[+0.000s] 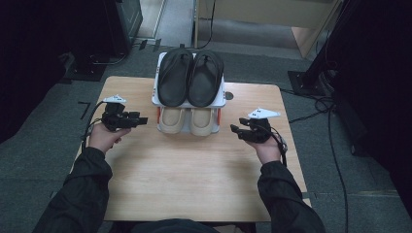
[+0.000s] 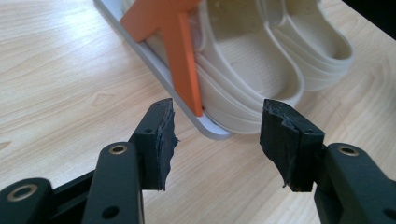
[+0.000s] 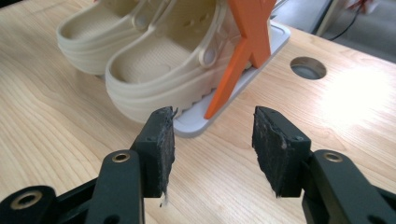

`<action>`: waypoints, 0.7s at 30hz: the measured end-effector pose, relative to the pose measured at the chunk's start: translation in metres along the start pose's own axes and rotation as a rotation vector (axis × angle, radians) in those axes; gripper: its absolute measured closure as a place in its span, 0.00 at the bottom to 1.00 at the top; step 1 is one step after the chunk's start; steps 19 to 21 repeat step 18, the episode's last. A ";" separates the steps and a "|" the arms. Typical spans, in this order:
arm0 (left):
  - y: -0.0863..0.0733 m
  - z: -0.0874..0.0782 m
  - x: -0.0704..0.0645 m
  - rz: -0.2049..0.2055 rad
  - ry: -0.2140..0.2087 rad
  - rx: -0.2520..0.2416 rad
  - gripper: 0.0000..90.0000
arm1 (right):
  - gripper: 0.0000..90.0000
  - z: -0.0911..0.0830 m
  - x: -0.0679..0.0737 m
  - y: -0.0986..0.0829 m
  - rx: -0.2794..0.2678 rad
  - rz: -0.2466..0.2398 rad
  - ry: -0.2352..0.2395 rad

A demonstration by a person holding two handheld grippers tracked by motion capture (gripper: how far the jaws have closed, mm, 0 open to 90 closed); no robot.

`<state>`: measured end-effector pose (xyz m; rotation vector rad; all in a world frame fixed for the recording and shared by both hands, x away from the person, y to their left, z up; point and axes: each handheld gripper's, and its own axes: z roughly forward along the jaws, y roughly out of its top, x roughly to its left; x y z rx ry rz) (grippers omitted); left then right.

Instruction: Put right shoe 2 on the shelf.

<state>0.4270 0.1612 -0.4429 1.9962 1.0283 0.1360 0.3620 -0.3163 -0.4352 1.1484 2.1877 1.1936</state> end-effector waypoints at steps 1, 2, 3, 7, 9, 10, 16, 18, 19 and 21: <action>-0.001 -0.001 -0.002 0.007 -0.002 -0.003 0.49 | 0.55 -0.001 0.001 -0.003 -0.008 -0.005 0.001; -0.002 -0.002 -0.004 0.020 -0.003 -0.004 0.49 | 0.55 -0.001 0.004 -0.007 -0.010 -0.002 0.012; -0.002 -0.003 -0.005 0.024 -0.004 -0.007 0.49 | 0.55 -0.001 0.006 -0.012 -0.004 0.006 0.027; -0.004 -0.004 -0.010 0.035 -0.009 -0.012 0.47 | 0.54 -0.002 0.011 -0.023 0.005 0.022 0.071; -0.005 -0.003 -0.013 0.041 -0.021 -0.018 0.46 | 0.53 -0.001 0.013 -0.029 0.027 0.033 0.086; -0.005 -0.002 -0.013 0.045 -0.017 -0.018 0.44 | 0.52 0.000 0.014 -0.030 0.026 0.031 0.086; -0.007 0.003 -0.014 0.058 -0.003 -0.024 0.41 | 0.43 0.006 0.010 -0.032 0.015 0.076 0.095; -0.007 0.004 -0.015 0.059 -0.001 -0.022 0.39 | 0.39 0.009 0.008 -0.033 0.013 0.095 0.080; -0.007 0.004 -0.015 0.059 -0.001 -0.022 0.39 | 0.39 0.009 0.008 -0.033 0.013 0.095 0.080; -0.007 0.004 -0.015 0.059 -0.001 -0.022 0.39 | 0.39 0.009 0.008 -0.033 0.013 0.095 0.080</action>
